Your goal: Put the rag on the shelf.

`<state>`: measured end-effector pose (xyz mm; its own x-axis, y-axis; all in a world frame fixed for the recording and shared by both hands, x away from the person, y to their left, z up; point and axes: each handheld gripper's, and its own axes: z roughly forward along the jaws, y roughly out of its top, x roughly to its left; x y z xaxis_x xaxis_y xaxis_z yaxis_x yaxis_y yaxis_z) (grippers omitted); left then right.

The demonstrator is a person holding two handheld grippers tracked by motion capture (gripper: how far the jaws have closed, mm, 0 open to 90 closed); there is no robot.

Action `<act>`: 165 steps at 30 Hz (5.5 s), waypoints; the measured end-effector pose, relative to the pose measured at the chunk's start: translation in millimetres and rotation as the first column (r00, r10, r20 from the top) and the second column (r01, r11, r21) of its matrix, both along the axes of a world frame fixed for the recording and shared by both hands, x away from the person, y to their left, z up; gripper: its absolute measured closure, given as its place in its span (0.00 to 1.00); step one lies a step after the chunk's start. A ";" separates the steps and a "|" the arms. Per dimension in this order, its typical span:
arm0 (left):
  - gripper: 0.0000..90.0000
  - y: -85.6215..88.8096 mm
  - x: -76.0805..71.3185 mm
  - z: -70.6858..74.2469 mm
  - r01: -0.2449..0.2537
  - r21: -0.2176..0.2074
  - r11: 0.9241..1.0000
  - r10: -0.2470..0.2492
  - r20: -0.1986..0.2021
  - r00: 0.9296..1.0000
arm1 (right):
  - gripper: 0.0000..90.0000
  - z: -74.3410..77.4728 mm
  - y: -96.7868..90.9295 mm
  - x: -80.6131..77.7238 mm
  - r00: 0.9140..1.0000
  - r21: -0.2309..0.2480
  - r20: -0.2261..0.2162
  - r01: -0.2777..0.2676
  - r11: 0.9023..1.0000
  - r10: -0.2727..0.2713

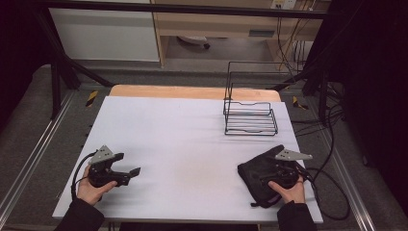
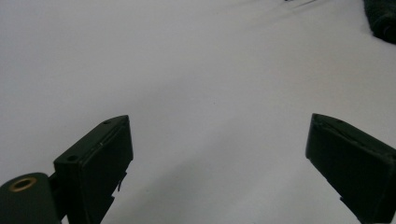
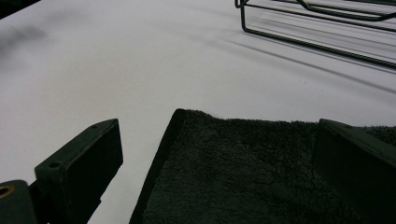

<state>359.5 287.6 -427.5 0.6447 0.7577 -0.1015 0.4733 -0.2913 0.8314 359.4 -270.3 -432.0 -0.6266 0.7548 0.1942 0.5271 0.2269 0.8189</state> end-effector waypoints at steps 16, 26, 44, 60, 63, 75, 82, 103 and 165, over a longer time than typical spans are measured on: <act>0.09 1.4 -0.6 -2.6 0.001 0.017 1.000 -0.001 -0.004 1.000 | 0.09 1.3 10.9 1.7 0.999 -0.049 -0.028 0.032 0.998 -0.033; 0.09 -0.1 -0.3 -3.9 0.000 0.024 1.000 0.000 -0.010 1.000 | 0.34 -2.1 34.1 6.1 0.999 -0.157 -0.052 -0.011 0.988 0.003; 0.12 -0.7 -0.3 -3.6 -0.003 0.035 0.999 0.004 -0.013 1.000 | 0.80 -12.5 54.3 13.7 0.998 -0.323 -0.001 -0.060 0.944 0.063; 0.13 -0.3 0.3 -4.0 -0.008 0.040 0.999 0.008 -0.015 1.000 | 0.94 -3.7 54.7 11.9 0.997 -0.297 0.044 -0.050 0.954 0.066; 0.13 -0.1 0.4 -3.9 -0.009 0.041 0.999 0.010 -0.014 1.000 | 0.94 -2.0 55.3 10.7 0.996 -0.287 0.047 -0.063 0.956 0.080; 0.13 0.5 0.6 -3.7 -0.015 0.042 0.999 0.015 -0.013 1.000 | 0.94 5.5 71.3 7.0 0.987 -0.232 0.075 -0.121 0.965 0.141; 0.13 0.7 0.8 -3.7 -0.017 0.043 0.999 0.018 -0.014 1.000 | 0.94 8.8 92.8 6.4 0.977 -0.220 0.079 -0.176 0.960 0.197; 0.13 1.4 1.0 -3.9 -0.022 0.047 0.999 0.023 -0.024 0.999 | 0.94 5.6 174.4 -5.2 0.928 -0.186 0.050 -0.354 0.917 0.368; 0.61 -187.7 9.5 -15.8 0.304 0.086 0.949 -0.268 -0.293 0.918 | 0.73 -17.9 17.0 19.0 0.968 -0.119 -0.191 0.142 0.983 -0.163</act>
<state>369.1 99.9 -443.3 0.7964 0.5632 -0.2204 0.5577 -0.5427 0.6281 378.3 -253.3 -449.8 -0.4588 0.8611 0.2189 0.7120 0.2089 0.6704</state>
